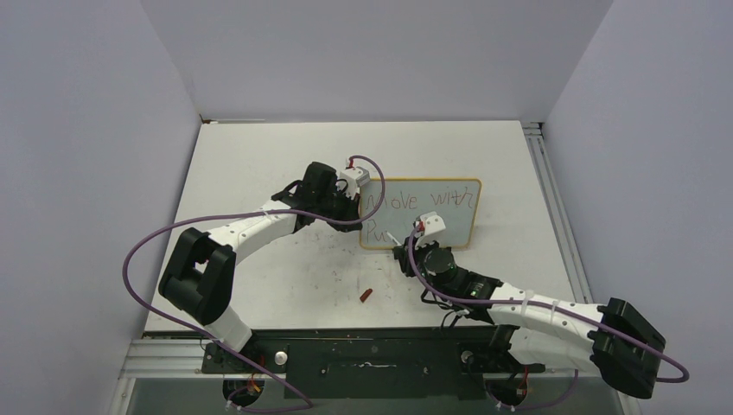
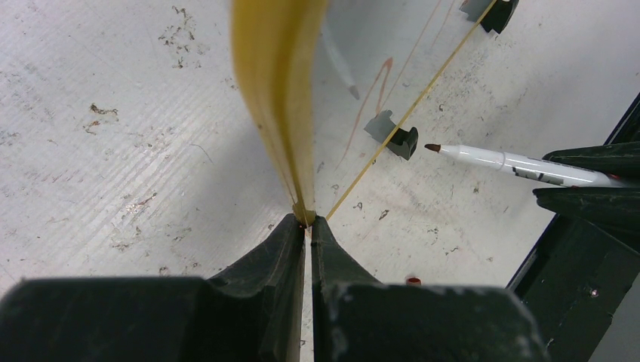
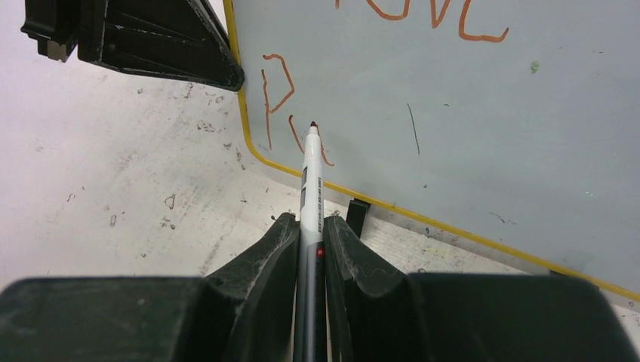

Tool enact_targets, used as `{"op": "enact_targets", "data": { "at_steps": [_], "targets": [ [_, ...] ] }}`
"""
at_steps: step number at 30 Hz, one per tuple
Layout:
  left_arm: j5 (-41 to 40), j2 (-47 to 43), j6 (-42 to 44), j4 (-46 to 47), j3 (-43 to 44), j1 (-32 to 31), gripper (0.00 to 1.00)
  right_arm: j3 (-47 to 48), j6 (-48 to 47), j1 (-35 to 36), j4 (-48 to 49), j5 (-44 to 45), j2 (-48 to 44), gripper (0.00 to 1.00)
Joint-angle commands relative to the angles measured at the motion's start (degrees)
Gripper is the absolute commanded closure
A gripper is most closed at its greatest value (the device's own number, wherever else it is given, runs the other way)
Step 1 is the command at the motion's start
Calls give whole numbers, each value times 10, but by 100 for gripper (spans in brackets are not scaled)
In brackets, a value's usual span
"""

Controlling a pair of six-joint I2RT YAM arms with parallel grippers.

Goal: Write a sentence on the whiteboard

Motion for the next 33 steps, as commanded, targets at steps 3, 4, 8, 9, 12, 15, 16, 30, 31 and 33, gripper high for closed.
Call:
{"op": "enact_targets", "data": {
  "at_steps": [3, 4, 8, 9, 12, 15, 16, 30, 31, 33],
  "targets": [
    [7, -7, -3, 15, 30, 0, 100, 13, -14, -4, 47, 5, 20, 95],
    [8, -6, -3, 15, 31, 0, 100, 14, -15, -3, 51, 6, 25, 95],
    [7, -6, -3, 14, 30, 0, 100, 12, -13, -4, 67, 17, 36, 95],
    [7, -5, -3, 14, 30, 0, 100, 10, -12, -4, 70, 23, 38, 95],
    [7, -6, -3, 14, 30, 0, 100, 11, -10, -3, 73, 39, 42, 95],
    [7, -6, -2, 15, 30, 0, 100, 11, -10, -5, 73, 49, 48, 95],
    [7, -6, -2, 15, 30, 0, 100, 12, -10, -7, 71, 51, 52, 95],
    [8, -8, -2, 14, 29, 0, 100, -2, 10, -20, 49, 66, 47, 95],
    [7, -9, -2, 14, 30, 0, 100, -4, 12, -20, 46, 66, 46, 95],
    [7, -9, -2, 14, 30, 0, 100, -8, 17, -20, 42, 66, 41, 95]
  ]
}}
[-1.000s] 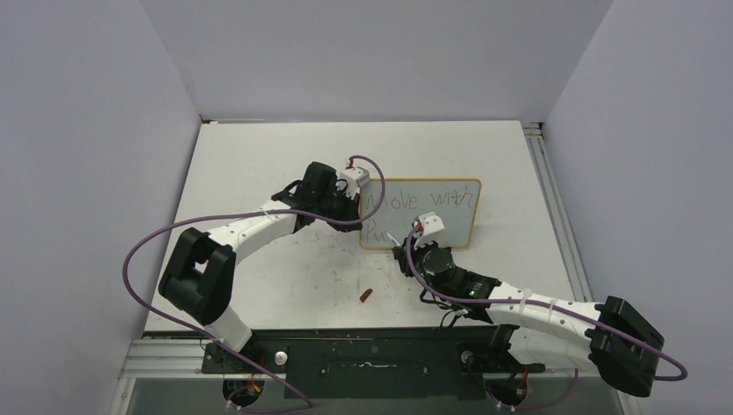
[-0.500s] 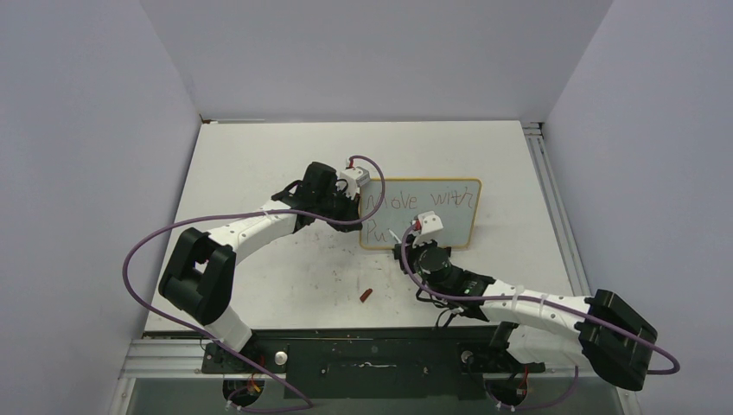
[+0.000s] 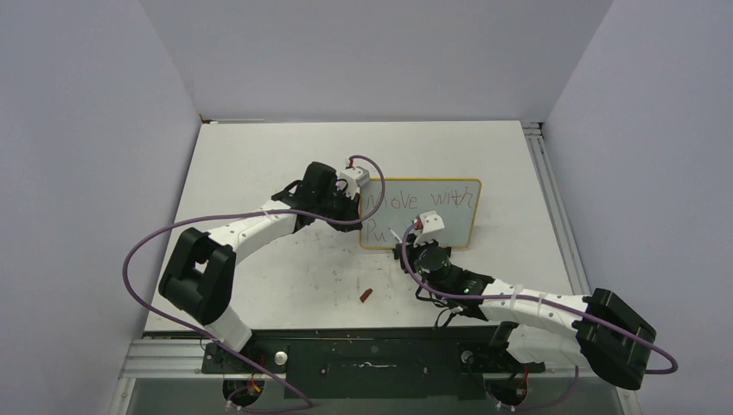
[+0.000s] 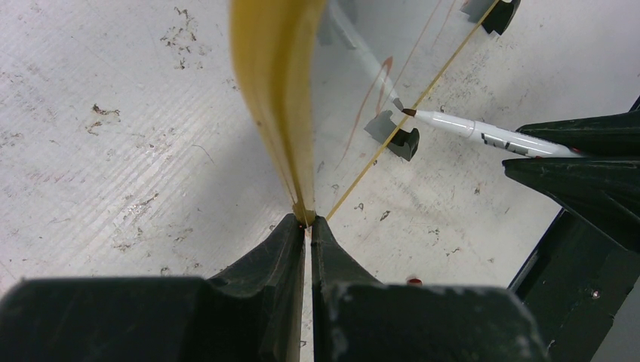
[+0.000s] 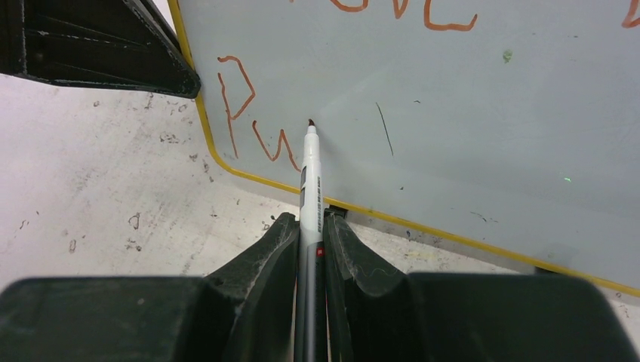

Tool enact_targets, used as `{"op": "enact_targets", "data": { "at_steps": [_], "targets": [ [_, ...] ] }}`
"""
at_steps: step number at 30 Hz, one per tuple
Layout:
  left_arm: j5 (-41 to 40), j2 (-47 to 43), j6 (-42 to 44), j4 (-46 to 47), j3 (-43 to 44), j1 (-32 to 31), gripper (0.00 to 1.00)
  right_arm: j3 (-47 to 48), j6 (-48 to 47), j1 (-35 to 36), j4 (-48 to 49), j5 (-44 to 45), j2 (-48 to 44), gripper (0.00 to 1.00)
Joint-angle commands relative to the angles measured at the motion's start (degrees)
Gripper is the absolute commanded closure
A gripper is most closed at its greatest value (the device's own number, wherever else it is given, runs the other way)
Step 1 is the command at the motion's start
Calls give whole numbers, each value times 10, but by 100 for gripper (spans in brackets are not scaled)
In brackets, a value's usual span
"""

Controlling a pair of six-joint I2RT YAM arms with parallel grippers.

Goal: Write a sentence on the whiteboard

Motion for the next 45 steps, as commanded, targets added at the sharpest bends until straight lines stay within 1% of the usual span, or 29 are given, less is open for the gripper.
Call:
{"op": "enact_targets", "data": {
  "at_steps": [1, 9, 18, 26, 39, 45],
  "targets": [
    [8, -10, -2, 14, 29, 0, 100, -10, 15, -9, 1, 28, -17, 95],
    [8, -10, -1, 13, 29, 0, 100, -28, 31, -9, -8, 25, -23, 95],
    [7, -9, -1, 13, 29, 0, 100, -28, 36, -9, 4, 3, 13, 95],
    [6, -10, -1, 12, 30, 0, 100, -31, 40, -8, 13, -3, 25, 95],
    [7, -11, -1, 12, 30, 0, 100, -12, 21, -8, 14, 21, -21, 95],
    [7, -12, -1, 12, 31, 0, 100, -1, 4, -9, 16, 35, -21, 95]
  ]
}}
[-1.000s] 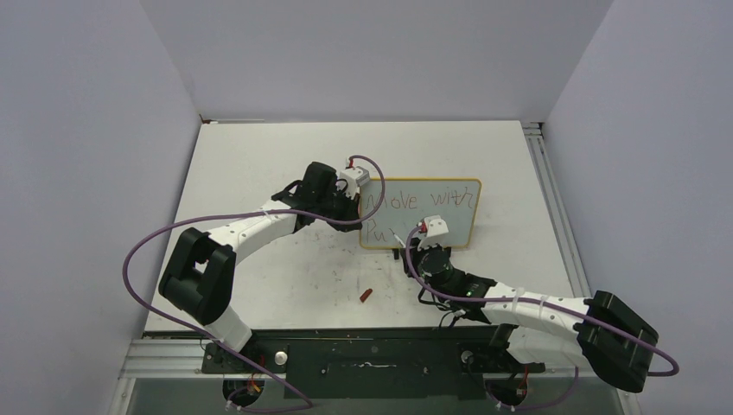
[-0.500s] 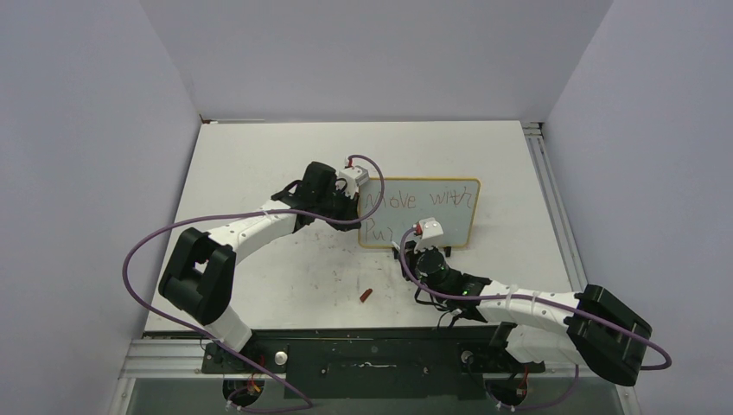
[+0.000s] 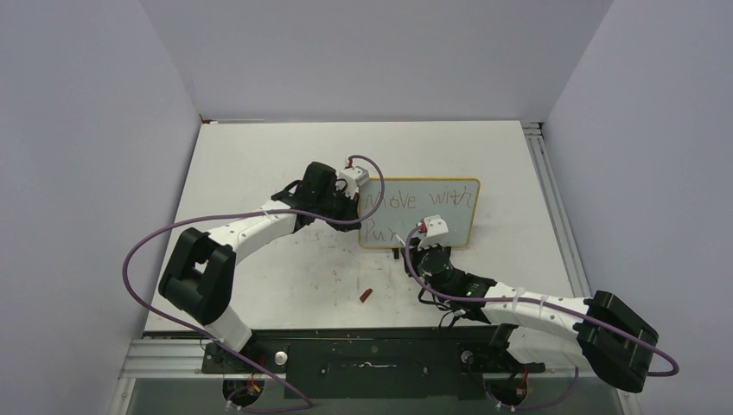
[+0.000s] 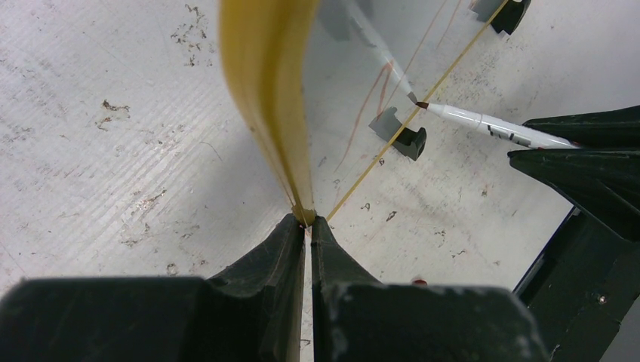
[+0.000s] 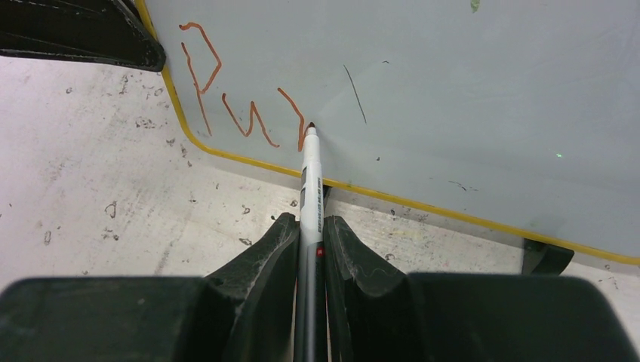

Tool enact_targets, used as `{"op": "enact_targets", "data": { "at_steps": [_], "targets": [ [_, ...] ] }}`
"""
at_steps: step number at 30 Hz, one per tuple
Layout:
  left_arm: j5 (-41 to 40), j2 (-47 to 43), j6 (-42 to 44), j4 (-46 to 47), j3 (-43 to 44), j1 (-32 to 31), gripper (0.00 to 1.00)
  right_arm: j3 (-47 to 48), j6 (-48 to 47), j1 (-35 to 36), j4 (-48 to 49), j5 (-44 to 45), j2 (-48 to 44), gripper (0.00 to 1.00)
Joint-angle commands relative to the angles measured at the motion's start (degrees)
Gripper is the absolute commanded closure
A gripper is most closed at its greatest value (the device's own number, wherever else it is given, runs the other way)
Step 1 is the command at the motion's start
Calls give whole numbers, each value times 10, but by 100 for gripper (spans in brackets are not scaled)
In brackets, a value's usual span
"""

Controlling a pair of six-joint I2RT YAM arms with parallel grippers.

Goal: Write a sentence on the whiteboard

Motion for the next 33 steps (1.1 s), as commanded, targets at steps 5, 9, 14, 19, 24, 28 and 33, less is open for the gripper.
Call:
{"op": "enact_targets", "data": {
  "at_steps": [5, 9, 14, 19, 24, 28, 33],
  "targets": [
    [17, -13, -1, 13, 30, 0, 100, 27, -12, -5, 20, 39, -5, 95],
    [17, -14, -1, 13, 30, 0, 100, 24, -6, -5, 11, 47, -10, 95],
    [17, -15, -1, 13, 30, 0, 100, 19, 5, -5, 3, 50, -12, 95],
    [18, -15, -1, 13, 30, 0, 100, 9, 16, -6, -3, 48, -12, 95],
    [17, -13, -1, 13, 30, 0, 100, 10, 8, -5, 1, 40, -18, 95],
    [17, -13, -1, 13, 30, 0, 100, 10, -9, -5, 9, 19, -31, 95],
    [15, -14, -1, 13, 31, 0, 100, 7, -16, -6, 11, -14, -57, 95]
  ]
}}
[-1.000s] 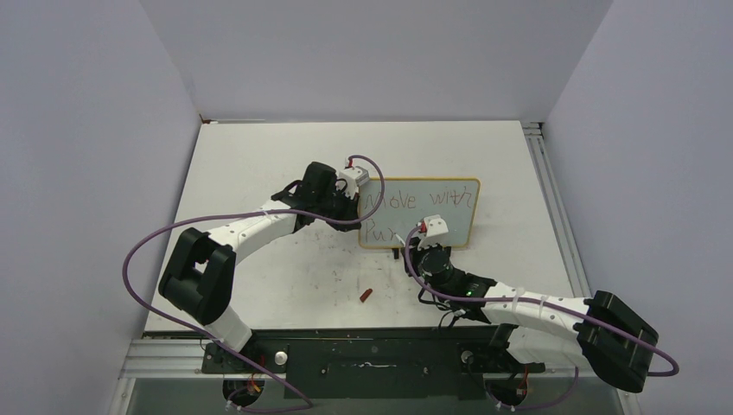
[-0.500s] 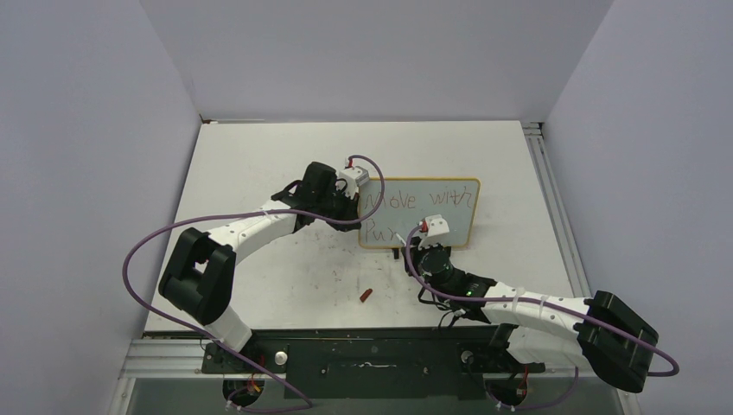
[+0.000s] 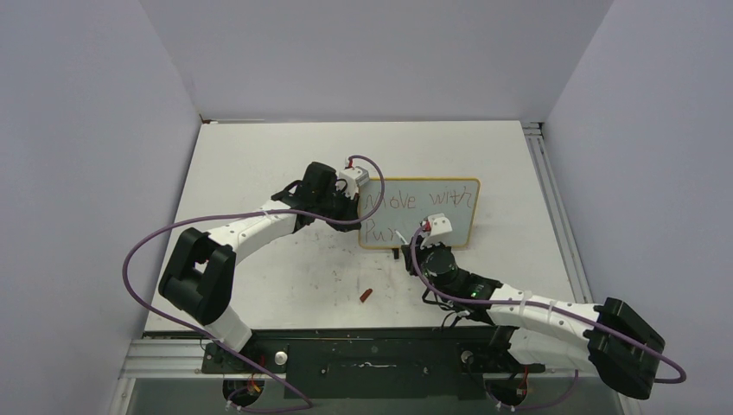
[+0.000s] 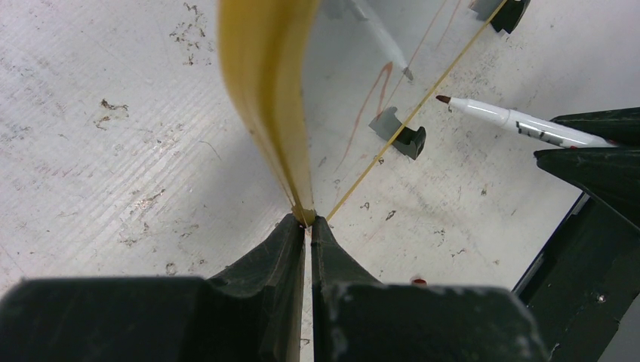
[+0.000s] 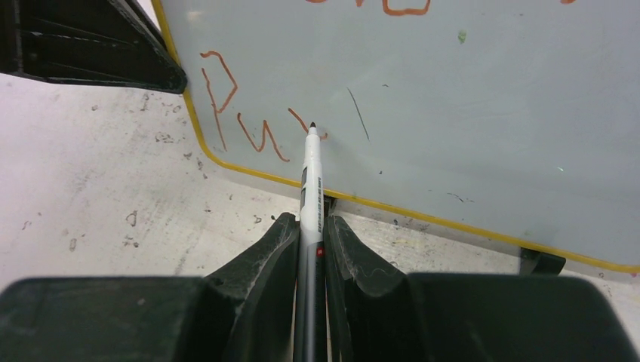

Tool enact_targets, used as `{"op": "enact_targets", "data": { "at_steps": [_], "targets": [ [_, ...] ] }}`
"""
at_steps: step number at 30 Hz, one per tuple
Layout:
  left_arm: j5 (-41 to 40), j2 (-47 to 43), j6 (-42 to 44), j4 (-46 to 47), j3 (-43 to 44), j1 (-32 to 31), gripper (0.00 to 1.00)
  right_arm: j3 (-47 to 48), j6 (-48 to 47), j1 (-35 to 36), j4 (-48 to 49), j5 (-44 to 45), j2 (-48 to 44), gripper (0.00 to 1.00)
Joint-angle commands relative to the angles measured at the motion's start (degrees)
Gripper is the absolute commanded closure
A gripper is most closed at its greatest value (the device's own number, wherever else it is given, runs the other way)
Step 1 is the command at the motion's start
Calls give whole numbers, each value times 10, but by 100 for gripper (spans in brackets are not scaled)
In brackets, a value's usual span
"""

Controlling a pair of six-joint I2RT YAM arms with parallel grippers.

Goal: Write a sentence on the whiteboard

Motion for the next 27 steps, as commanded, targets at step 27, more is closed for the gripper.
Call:
{"op": "enact_targets", "data": {
  "at_steps": [27],
  "targets": [
    [16, -13, -1, 14, 30, 0, 100, -5, -8, -30, 10, -8, -30, 95]
  ]
}}
